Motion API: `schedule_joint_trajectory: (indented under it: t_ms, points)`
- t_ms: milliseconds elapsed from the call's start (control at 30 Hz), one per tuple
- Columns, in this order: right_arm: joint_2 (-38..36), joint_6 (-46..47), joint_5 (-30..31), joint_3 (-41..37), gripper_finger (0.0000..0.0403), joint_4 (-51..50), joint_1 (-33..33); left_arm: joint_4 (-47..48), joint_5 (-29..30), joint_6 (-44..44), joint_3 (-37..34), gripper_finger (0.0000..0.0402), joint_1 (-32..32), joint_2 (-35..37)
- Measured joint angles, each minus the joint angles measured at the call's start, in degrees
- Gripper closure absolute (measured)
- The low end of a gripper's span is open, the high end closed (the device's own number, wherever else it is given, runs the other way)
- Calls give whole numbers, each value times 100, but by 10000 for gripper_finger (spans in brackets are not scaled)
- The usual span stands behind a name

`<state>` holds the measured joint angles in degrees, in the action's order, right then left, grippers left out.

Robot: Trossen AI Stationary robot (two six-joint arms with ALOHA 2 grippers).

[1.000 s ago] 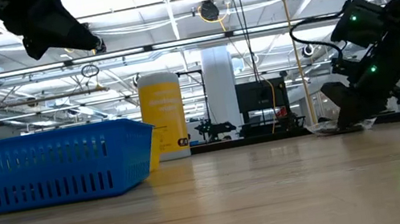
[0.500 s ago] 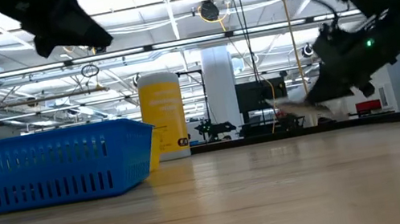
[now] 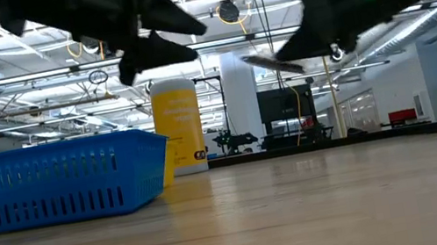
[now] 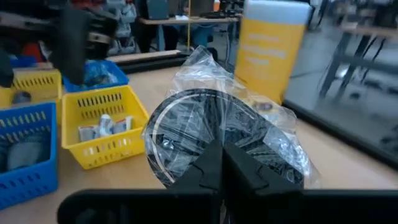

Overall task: Pick & Place Travel size toiletries
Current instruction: Put the black hairbrush into the top blue bin

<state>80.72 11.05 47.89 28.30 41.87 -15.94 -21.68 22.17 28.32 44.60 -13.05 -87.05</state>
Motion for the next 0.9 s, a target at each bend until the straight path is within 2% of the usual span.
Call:
schedule_joint_trajectory:
  t_ms: [100, 200, 267, 367, 467, 600, 900]
  points:
    - [639, -558, 46, 605, 402, -8, -89, -377, -114, 138, 0, 138, 87, -222]
    - [1192, -1150, 51, 1157, 403, -5, -148, -501, 52, 239, 0, 96, 95, -313]
    - [1472, -1447, 110, 1451, 403, -5, -162, -435, 283, 376, 0, 81, 77, -314]
    - [1695, -1740, 281, 1721, 403, -7, -192, -141, 743, 548, 0, 79, 45, -312]
    - [1752, -1825, 308, 1778, 403, 34, -234, 17, 958, 610, 0, 95, 16, -312]
    - [1750, -1890, 311, 1778, 403, 110, -290, -53, 960, 241, 0, 132, 1, -312]
    - [1747, -2029, 292, 1781, 403, 336, -343, -369, 943, -104, 0, 250, -58, -310]
